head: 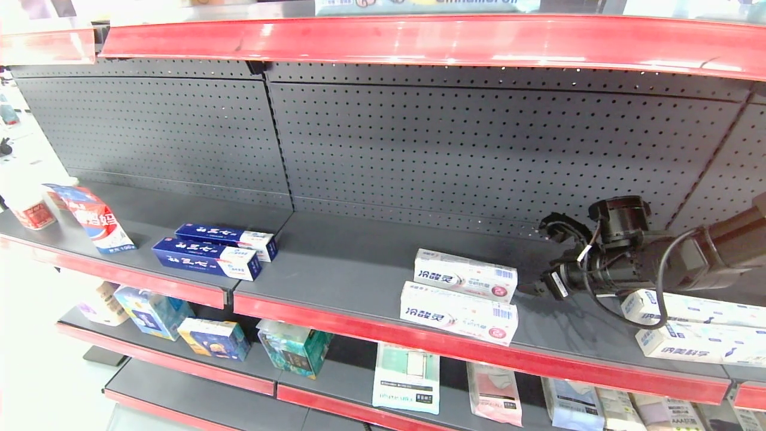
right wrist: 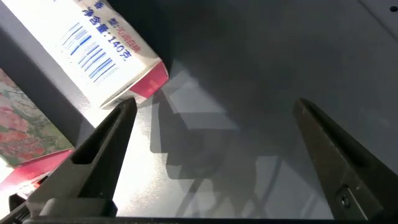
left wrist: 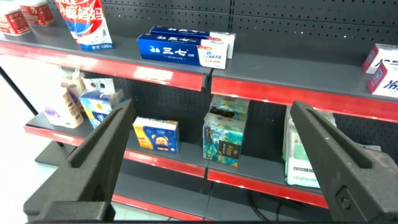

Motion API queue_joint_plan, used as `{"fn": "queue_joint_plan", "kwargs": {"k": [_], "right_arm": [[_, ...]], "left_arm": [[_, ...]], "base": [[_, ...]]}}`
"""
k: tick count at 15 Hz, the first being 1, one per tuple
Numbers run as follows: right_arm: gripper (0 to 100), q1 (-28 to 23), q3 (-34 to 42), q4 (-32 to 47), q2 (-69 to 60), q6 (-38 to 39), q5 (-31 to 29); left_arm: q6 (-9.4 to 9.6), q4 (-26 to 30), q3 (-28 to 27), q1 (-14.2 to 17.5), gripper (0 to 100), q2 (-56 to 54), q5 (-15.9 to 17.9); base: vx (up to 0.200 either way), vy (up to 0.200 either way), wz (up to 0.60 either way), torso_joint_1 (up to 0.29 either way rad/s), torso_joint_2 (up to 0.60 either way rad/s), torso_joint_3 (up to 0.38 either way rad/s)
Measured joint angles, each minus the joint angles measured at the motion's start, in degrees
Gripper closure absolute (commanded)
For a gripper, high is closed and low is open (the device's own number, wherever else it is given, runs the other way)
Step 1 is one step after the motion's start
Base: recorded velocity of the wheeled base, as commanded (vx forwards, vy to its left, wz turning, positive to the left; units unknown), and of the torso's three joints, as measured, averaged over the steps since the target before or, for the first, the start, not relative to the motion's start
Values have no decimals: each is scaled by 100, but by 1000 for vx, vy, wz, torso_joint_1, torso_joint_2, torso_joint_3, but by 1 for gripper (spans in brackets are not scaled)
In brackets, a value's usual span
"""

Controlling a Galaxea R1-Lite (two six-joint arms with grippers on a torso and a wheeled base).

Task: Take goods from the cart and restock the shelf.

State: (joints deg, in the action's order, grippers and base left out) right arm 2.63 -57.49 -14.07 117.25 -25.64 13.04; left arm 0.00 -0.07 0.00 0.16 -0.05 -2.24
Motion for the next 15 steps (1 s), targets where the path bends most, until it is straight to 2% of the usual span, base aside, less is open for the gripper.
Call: {"fn": "queue_joint_plan", "kwargs": {"k": [10,15], "right_arm": [[0,-43,129,1,-127,16,-95],[0,-101,881,-183,-630,152,-265]], "left_arm": [[0,0,0,0,0,0,0],[0,0,0,0,0,0,-2]], "base": [[0,0,0,0,0,0],[0,0,0,0,0,0]]}}
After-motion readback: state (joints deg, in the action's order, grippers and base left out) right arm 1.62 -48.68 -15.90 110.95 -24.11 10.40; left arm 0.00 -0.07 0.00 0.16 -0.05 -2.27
